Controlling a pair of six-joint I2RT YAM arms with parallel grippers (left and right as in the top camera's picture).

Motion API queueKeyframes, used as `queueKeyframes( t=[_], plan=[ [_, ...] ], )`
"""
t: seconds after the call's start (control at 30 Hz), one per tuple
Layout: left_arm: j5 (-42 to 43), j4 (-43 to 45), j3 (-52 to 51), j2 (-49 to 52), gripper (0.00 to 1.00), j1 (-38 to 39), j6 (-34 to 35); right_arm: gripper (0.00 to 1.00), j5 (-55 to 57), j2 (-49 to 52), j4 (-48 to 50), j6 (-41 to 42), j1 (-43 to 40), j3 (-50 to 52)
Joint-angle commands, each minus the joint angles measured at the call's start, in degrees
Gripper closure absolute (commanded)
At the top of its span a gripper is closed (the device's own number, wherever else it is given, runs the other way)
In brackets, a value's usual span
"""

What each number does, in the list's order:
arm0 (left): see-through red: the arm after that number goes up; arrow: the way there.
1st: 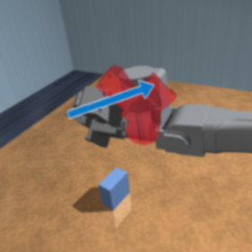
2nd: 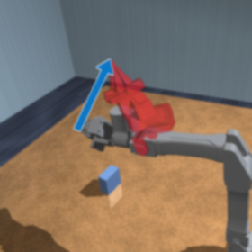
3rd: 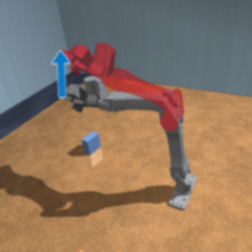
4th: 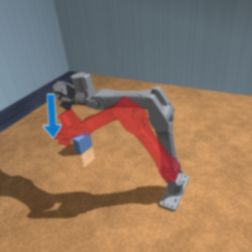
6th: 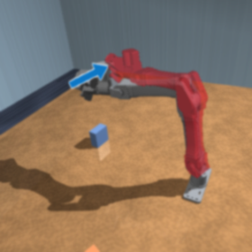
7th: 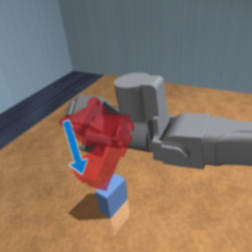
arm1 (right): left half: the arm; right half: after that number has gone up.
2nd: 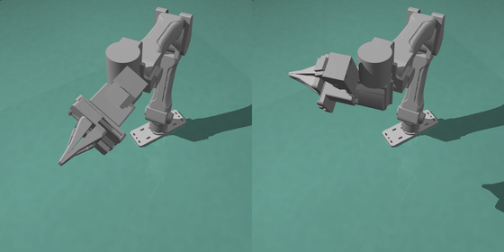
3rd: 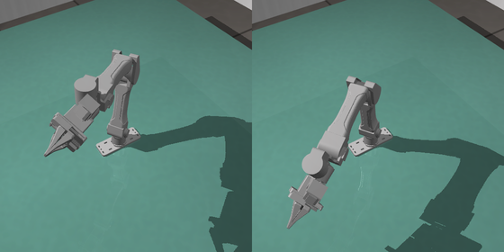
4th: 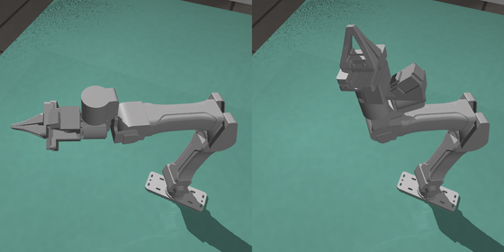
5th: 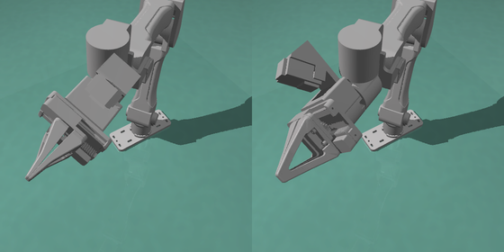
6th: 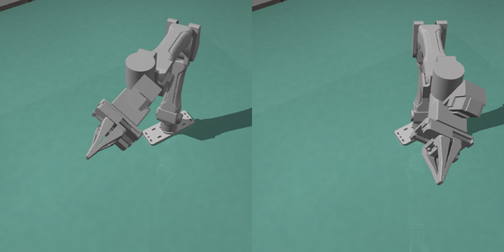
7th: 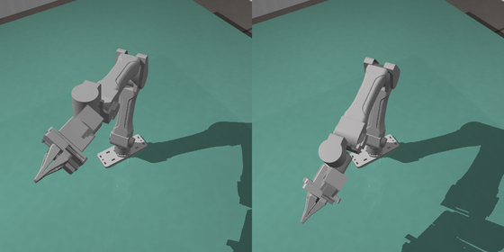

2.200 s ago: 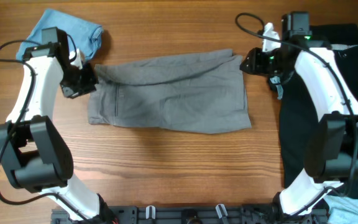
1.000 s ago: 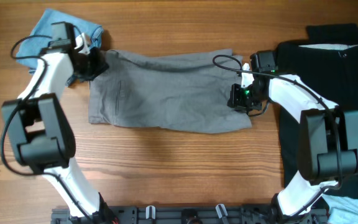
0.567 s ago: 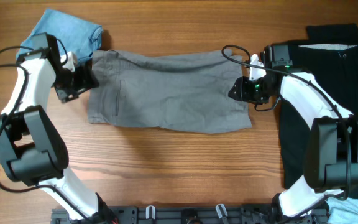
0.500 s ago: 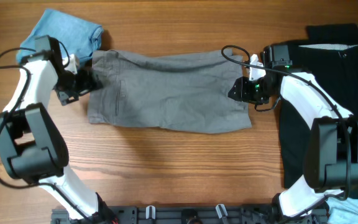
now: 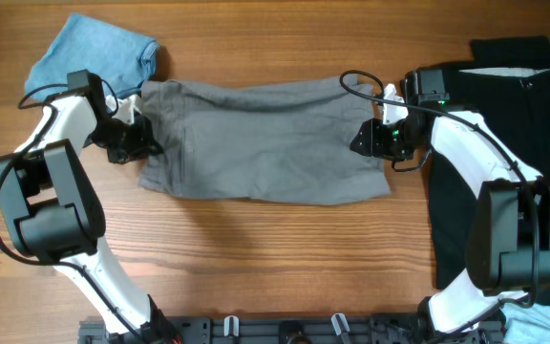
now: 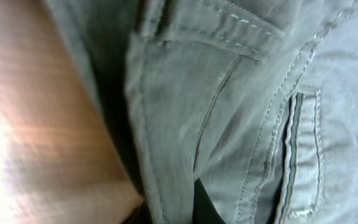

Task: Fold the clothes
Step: 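Fold the shorts' left half over toward the right with the left gripper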

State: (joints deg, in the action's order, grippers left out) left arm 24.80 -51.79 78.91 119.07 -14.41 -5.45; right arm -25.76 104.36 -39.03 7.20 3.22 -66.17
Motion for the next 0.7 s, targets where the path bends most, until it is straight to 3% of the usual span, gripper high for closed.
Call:
queueKeyframes(
  t=[0.0,0.2,0.37,0.67],
  plan=[
    [-2.4,-7.9,4.5,-0.9,0.96,-2.5,3.8,0.52,-1.3,-1.1,-0.7,-1.2,0.1,-0.9],
    [-2.8,-25.7,23.1,-5.0,0.96,-4.4,4.6,0.52,-1.3,-1.1,-1.5,-1.2,0.1,-0.9],
    [-2.7,-32.6,36.4,-7.1,0.96,0.0,7.8,0.52,-1.3,-1.1,-1.7,-1.2,0.1,-0.9],
    [-7.8,-32.2,35.7,-5.0,0.96,20.8,12.0,0.52,-1.3,-1.1,-2.6,-1.0,0.1,-0.9]
  ],
)
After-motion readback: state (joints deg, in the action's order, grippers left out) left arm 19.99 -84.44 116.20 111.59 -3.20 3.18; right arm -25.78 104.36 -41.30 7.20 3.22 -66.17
